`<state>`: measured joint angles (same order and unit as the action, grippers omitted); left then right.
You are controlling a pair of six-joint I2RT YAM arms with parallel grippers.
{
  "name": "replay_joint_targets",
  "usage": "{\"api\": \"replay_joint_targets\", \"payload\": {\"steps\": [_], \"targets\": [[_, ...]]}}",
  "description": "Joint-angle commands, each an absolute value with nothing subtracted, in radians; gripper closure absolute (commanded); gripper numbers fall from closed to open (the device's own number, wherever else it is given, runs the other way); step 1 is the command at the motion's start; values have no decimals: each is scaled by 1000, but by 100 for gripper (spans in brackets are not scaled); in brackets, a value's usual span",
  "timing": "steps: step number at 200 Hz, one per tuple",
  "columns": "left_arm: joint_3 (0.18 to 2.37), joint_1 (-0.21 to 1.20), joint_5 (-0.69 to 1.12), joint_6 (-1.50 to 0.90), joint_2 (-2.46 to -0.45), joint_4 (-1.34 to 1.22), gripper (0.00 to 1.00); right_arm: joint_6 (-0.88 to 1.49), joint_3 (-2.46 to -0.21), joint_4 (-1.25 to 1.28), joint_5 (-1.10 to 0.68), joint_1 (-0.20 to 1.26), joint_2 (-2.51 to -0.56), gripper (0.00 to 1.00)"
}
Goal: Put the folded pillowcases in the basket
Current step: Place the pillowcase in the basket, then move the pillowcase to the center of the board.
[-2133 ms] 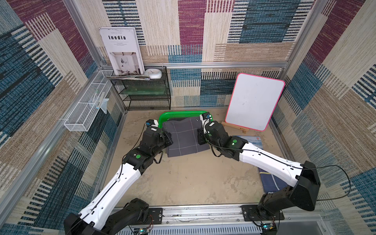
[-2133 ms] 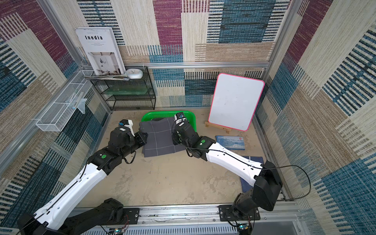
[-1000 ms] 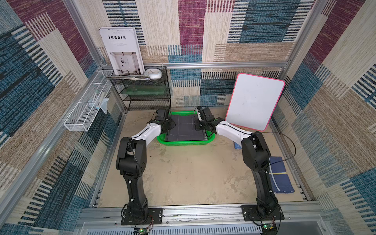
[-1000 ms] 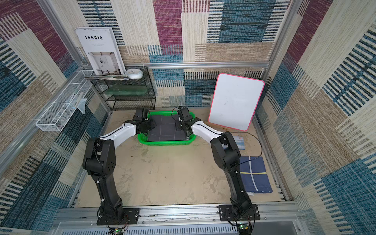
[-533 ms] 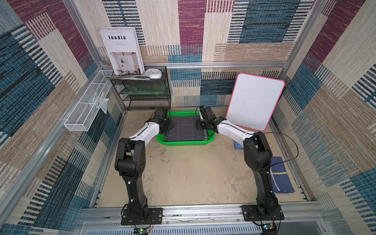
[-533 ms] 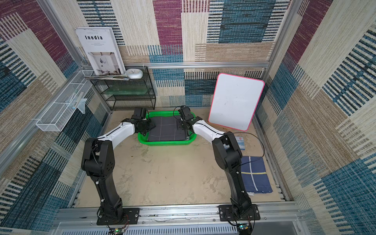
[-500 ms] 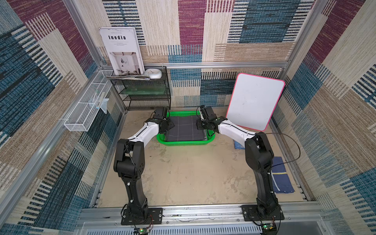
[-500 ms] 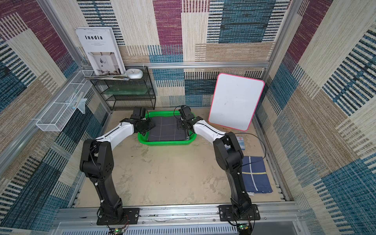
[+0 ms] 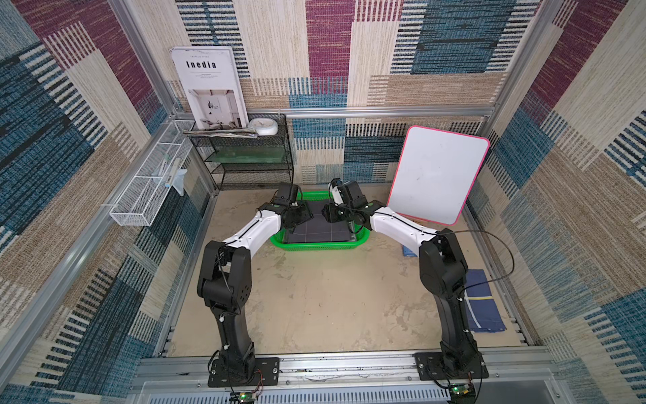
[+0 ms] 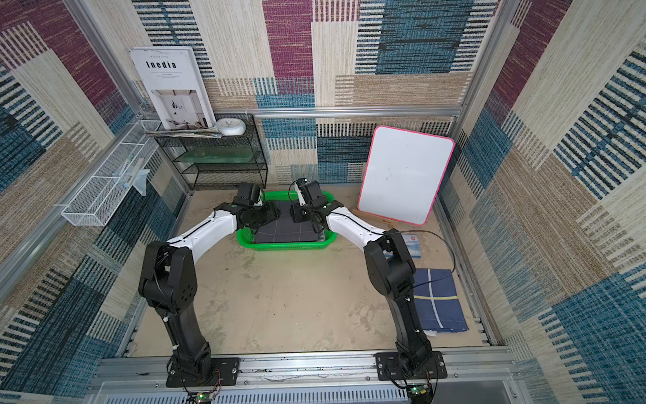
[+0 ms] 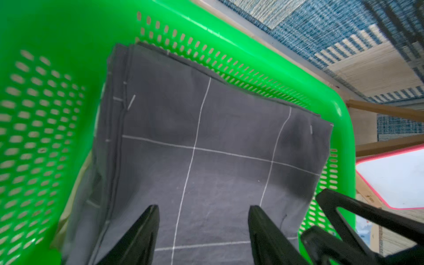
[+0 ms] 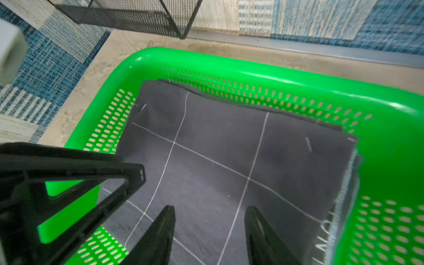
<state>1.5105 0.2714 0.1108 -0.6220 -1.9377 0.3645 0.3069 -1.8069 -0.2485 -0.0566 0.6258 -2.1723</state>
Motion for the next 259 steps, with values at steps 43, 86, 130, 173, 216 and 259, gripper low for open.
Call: {"api": "replay_joint_targets", "payload": {"steps": [43, 86, 130, 173, 216, 259], "targets": [[1549, 249, 99, -649, -2040, 408, 36, 350, -1810, -309, -37, 577, -2229, 43], [1457, 269, 160, -646, -1847, 366, 35, 311, -1644, -211, -20, 591, -2002, 40], [1117, 295, 17, -696, -1482, 250, 26, 320, -1508, -244, 100, 600, -1808, 39], [789, 294, -48, -704, -1109, 251, 20, 353, -1277, -263, 179, 605, -1574, 38], [539, 293, -149, -656, -798, 309, 13, 452, -1139, -393, 340, 605, -1410, 38], [494, 293, -112, -635, -698, 344, 5, 518, -902, -293, 433, 602, -1145, 32]]}}
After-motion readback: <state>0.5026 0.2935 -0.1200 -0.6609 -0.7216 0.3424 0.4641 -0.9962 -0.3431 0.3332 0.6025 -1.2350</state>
